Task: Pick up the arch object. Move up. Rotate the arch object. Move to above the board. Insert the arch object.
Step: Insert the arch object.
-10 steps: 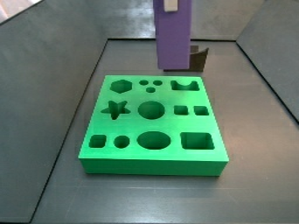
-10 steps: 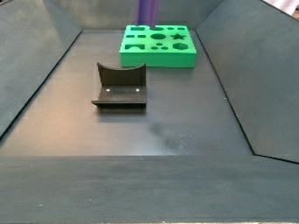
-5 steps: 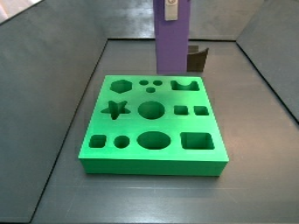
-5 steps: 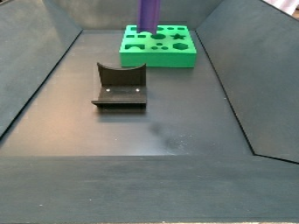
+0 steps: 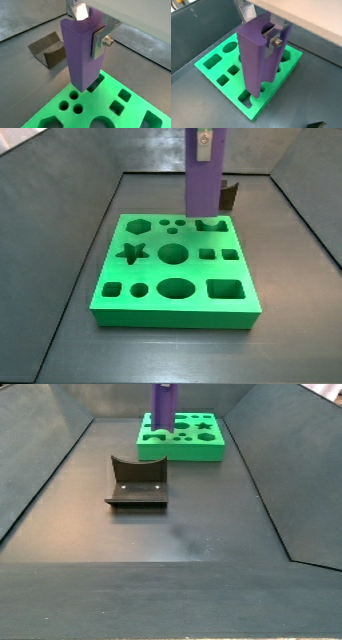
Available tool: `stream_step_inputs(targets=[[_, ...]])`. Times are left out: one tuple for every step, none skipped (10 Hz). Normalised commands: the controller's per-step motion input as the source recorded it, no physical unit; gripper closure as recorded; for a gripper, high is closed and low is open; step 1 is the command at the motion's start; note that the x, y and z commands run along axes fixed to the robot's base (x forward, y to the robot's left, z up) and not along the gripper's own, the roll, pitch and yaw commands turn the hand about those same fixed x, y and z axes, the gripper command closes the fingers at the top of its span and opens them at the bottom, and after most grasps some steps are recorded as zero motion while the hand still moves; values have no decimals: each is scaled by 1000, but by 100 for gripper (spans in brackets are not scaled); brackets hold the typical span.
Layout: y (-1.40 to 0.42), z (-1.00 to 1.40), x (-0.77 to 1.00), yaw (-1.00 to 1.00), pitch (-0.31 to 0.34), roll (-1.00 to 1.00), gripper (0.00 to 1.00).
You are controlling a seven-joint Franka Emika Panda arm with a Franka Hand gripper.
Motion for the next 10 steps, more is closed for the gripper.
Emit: stream_step_inputs(targets=[[-60, -197, 331, 463, 320, 89, 100], [0, -117, 377, 303, 327, 90, 100], [0, 0, 106, 0, 93, 0, 100], [0, 0, 34, 0, 43, 0, 100], [-57, 0, 114, 0, 219, 109, 100], [0, 77, 223, -129, 500, 209, 100], [0, 0, 0, -557, 303, 177, 100], [0, -360, 0, -711, 94, 319, 100], [0, -460, 0, -349, 0, 426, 100], [-3, -171, 54, -34, 0, 166, 100]])
